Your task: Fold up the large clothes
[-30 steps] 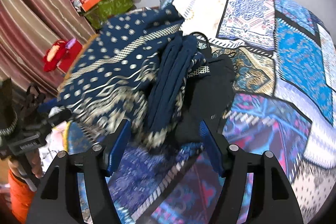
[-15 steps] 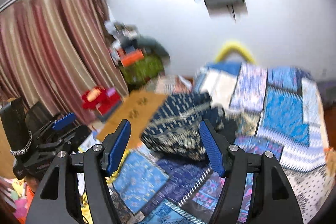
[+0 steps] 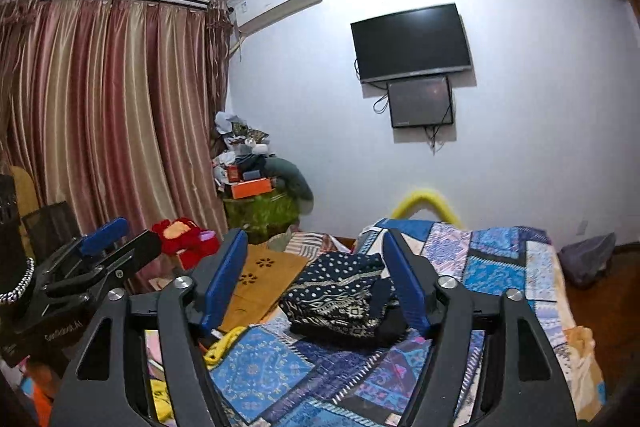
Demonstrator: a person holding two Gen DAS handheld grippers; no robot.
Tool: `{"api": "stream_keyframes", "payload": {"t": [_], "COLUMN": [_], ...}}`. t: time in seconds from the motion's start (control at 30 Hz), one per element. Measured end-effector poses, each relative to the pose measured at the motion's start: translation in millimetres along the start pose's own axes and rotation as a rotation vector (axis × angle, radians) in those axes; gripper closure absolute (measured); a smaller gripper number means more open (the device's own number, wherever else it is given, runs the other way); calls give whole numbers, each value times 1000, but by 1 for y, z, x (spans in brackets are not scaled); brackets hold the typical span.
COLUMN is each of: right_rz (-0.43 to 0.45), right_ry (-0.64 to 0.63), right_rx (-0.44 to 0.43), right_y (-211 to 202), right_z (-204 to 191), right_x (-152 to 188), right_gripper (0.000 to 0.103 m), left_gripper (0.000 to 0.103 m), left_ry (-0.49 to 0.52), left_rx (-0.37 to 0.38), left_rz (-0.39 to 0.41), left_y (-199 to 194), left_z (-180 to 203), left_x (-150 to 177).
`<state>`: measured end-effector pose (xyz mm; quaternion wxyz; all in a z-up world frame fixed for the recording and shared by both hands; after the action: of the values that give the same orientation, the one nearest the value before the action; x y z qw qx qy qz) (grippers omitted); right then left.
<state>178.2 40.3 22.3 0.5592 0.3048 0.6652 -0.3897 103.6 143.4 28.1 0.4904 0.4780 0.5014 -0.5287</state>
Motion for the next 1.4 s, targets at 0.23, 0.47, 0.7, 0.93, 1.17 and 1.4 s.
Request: {"api": "stream_keyframes", "payload": {"t": [0.23, 0.47, 0.7, 0.93, 1.17, 1.4], "right_rz": [58, 28, 10, -12, -18, -21], "right_ry": [-15, -35, -45, -48, -40, -38], "right_rx": [103, 107, 111, 113, 107, 105], "right_y": [-7, -4, -4, -4, -7, -9], "right_z": [8, 7, 5, 5, 5, 7], "right_x": [-1, 7, 15, 19, 18, 16], "right_gripper": [0, 0, 0, 0, 0, 0], "left_gripper": [1, 1, 1, 1, 1, 1], "left_ry": [-21, -58, -54, -57, -66, -72], "left_rx": [-37, -49, -60, -71, -76, -83], "left_rz": [0, -16, -28, -44, -51, -52], "left_y": [-8, -7, -5, -2, 1, 1], "left_z": [1, -6, -3, -4, -5, -7], "left_x": [7, 15, 22, 27, 29, 31]}}
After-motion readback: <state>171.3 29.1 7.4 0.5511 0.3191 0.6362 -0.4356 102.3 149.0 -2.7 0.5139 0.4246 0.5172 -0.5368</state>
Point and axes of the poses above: each gripper's, at about its wrist camera, not at the fingertips, and y roughly the way its jaws point, z to its right, x to its underside, the point moved 7 cm from there along y, roughly the way its jaws point, and after that the axes turned 12 degrees about x, right-handed, at the moved point
